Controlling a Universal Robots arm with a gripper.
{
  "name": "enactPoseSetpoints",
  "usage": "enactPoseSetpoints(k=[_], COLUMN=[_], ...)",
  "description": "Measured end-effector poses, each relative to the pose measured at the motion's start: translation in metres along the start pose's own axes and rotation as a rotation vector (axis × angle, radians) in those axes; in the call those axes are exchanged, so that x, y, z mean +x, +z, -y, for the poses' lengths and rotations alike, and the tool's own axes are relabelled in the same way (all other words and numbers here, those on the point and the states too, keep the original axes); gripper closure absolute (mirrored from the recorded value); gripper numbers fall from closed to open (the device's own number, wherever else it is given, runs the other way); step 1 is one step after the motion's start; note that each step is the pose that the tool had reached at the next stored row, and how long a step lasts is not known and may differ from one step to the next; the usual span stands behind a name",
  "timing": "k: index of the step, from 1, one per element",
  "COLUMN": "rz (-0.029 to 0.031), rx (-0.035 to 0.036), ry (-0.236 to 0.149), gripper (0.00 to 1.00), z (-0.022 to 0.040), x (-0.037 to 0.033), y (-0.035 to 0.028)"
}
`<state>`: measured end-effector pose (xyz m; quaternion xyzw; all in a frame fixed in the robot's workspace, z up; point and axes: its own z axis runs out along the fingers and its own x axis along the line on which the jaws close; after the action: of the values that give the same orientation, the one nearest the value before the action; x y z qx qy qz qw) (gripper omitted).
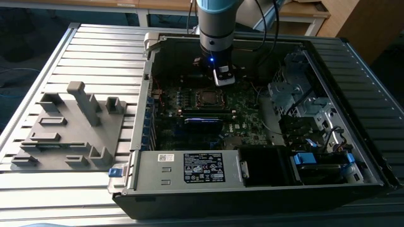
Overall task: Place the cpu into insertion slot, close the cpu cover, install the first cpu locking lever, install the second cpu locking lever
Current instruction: 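Install the first cpu locking lever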
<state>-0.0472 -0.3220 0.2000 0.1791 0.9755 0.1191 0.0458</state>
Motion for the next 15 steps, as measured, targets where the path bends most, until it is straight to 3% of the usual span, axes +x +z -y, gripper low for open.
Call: enactPoseSetpoints(k=[2, 6, 15], rz=[0.0103, 0.0183, 0.0237], rx=[0.0061, 0.0213, 0.0214], ry=[-0.003, -0.006, -0.006], gripper=[0.89, 0.89, 0.89], z=[-0.0001, -0.0003, -0.0027], x=[0.0002, 0.0004, 0.0056], y=[0.0003, 0.0008, 0.0027])
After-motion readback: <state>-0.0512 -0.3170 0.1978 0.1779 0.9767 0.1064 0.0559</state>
